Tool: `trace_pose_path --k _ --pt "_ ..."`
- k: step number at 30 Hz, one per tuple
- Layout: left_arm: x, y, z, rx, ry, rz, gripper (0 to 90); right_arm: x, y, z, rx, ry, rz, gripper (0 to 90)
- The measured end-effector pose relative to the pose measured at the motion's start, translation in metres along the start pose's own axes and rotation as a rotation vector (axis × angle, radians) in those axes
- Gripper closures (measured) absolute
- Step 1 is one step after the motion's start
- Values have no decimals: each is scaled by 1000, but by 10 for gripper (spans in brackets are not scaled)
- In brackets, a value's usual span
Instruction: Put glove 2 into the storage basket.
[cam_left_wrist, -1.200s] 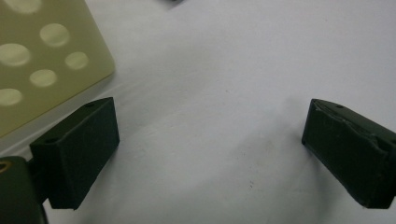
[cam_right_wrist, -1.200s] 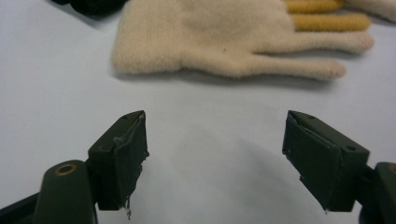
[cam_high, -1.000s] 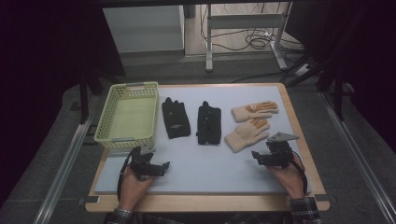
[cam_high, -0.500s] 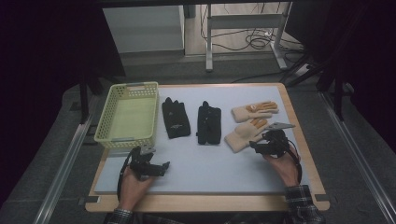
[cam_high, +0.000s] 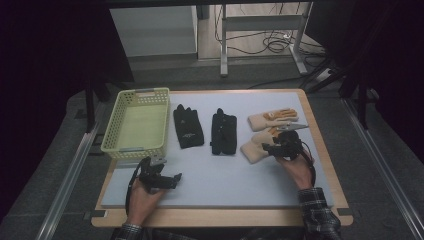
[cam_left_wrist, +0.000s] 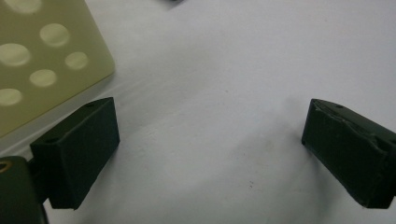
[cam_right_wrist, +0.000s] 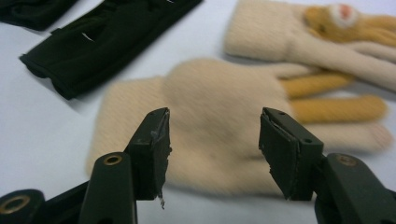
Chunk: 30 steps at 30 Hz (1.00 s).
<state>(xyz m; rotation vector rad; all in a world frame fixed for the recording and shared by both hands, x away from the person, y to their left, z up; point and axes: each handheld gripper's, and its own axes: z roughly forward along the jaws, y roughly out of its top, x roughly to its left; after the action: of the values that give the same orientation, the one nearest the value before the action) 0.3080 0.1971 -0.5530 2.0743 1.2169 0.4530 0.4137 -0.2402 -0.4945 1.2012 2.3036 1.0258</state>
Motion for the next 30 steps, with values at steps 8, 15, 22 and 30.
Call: trace_pose_path --k 8,15,22,30 --pt "0 0 0 3 -1 3 45 21 18 21 11 56 -63 444" --pt "0 0 0 3 -2 2 45 43 38 44 23 92 -109 520" --pt "0 0 0 4 -3 2 45 59 54 68 34 99 -151 634" --pt "1 0 0 3 -4 2 45 75 76 102 54 82 -189 394"
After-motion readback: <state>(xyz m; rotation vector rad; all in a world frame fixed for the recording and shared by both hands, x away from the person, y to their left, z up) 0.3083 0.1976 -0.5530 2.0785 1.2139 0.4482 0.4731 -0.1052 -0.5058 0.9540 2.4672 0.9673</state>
